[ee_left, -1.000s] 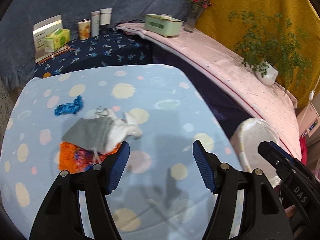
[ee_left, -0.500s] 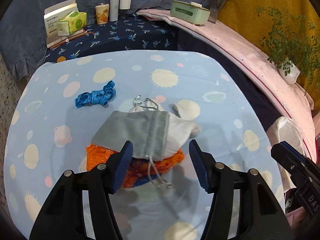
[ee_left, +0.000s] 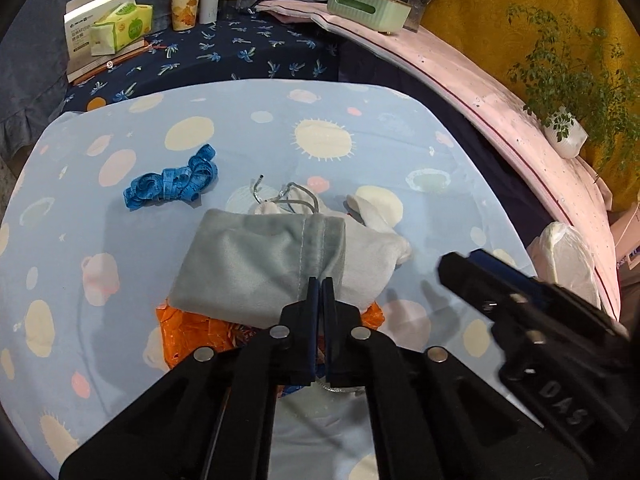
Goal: Collect trash
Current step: 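Grasp the grey drawstring pouch with the left tool while the right tool grasps the white glove, then carry the pouch with the left tool while the right tool carries the glove to the bin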
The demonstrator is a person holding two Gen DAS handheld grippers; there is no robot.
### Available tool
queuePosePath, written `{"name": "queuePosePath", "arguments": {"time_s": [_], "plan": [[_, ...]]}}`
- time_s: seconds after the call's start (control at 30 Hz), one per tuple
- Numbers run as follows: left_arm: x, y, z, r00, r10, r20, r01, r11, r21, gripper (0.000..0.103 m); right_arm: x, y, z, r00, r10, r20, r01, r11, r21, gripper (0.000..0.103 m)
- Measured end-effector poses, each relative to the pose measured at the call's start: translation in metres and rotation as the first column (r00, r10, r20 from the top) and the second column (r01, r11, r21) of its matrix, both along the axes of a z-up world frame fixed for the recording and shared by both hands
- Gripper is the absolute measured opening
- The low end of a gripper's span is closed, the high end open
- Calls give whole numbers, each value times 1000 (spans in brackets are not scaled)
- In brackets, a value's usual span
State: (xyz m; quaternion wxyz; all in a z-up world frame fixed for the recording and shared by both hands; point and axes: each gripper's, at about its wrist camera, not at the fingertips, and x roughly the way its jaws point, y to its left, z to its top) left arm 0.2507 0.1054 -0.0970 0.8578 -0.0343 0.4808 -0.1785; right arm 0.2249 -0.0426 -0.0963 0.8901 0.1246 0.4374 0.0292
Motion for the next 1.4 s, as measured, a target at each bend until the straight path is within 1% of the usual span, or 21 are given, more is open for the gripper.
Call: {"name": "queuePosePath", "arguments": {"time_s": [0.1, 0.37, 0.4, 0.43, 0.47, 0.5, 0.57, 0.73, 0.87, 1.07, 1.17, 1.4], "plan": [[0, 7, 6, 1000, 11, 9, -11, 1000, -13, 1, 6, 9, -6, 1000, 18, -12, -18, 1000, 5, 29], [5, 26, 18, 998, 53, 25, -53, 998, -28, 1, 23, 23, -24, 998, 45, -45, -42, 997, 63, 29], [5, 27, 18, 998, 56, 26, -55, 998, -29, 1, 25, 24, -26, 997, 50, -51, -46, 996, 71, 27], [5, 27, 19, 998, 57, 27, -57, 998, -30, 1, 26, 25, -28, 997, 52, -53, -48, 996, 77, 20], [5, 28, 21, 998, 61, 28, -61, 998, -30, 1, 27, 26, -30, 997, 56, -53, -52, 995, 81, 10], [4, 29, 22, 998, 63, 28, -62, 998, -31, 1, 27, 27, -30, 997, 61, -53, -57, 995, 81, 7], [3, 29, 24, 997, 68, 34, -67, 997, -29, 1, 26, 27, -27, 997, 65, -42, -61, 995, 80, 6], [-3, 22, 38, 996, 67, 56, -65, 997, -37, 1, 15, 23, -3, 998, 63, 18, -64, 997, 51, 5], [-11, 8, 58, 995, 54, 89, -49, 997, -55, 1, 1, 6, 25, 997, 33, 75, -37, 998, 50, 5], [-26, -25, 95, 988, 8, 153, 5, 996, -86, 1, -22, -31, 66, 987, -22, 159, 13, 998, 55, 5], [-36, -48, 114, 983, -22, 182, 41, 994, -99, 1, -37, -51, 84, 978, -55, 200, 45, 998, 55, 5], [-59, -104, 137, 969, -106, 224, 131, 986, -99, 1, -76, -107, 111, 954, -143, 262, 133, 990, 55, 5]]}}
